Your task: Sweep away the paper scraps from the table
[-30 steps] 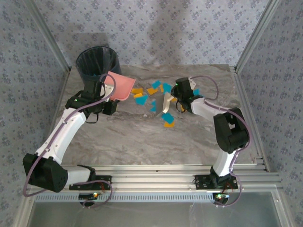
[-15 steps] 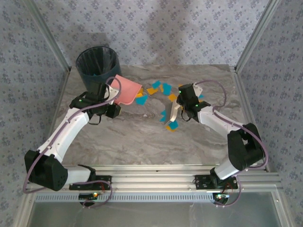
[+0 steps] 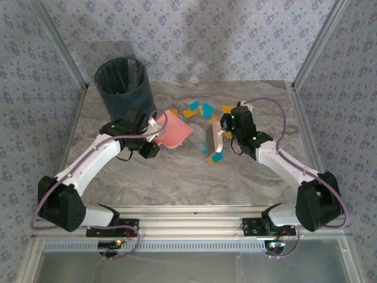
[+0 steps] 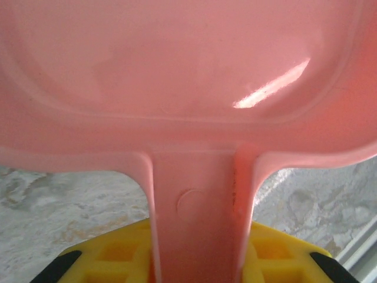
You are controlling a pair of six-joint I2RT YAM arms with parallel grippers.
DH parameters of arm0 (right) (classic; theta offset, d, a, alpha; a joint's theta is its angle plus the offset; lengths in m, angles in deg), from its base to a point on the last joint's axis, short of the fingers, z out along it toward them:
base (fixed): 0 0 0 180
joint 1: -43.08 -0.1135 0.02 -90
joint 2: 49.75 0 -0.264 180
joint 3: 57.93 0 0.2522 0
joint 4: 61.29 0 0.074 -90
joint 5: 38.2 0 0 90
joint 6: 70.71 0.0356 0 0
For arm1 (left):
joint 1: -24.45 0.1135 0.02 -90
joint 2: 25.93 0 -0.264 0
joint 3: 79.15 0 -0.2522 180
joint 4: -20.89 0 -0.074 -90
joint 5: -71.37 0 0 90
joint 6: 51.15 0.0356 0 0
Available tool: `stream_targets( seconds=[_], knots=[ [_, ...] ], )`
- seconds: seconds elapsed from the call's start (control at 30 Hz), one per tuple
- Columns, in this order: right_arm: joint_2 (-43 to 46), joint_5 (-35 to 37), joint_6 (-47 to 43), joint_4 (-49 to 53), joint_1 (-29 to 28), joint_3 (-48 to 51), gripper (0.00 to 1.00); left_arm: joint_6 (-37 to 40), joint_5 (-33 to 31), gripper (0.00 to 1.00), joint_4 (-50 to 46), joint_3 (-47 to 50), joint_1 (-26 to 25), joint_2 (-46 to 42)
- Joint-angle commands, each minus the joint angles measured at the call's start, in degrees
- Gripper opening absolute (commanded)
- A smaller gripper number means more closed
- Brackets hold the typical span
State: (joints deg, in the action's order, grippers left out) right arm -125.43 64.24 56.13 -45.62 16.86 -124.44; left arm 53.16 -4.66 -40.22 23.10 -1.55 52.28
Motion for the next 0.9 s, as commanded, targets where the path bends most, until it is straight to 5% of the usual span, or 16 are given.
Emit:
stream_targets(
  seconds=[0.0,0.33,0.87],
  knots=[
    [4.82,-0.08,-7.59,-1.43,0.64,2.15,0.00,4.77,1.99,0.00,-4.70,-1.50,-2.02,2.30],
    [12.29,8.07,-20.93,2.16,0.98,5.90,0.00,8.66,0.09,0.00,-12.95,-6.71,-8.43,11.40],
    [7.71,2.59,-33.37,-7.38,1.21,7.81,0.00,8.55,-6.49,0.00,-20.82,-18.02,-14.84,26.42]
  ],
)
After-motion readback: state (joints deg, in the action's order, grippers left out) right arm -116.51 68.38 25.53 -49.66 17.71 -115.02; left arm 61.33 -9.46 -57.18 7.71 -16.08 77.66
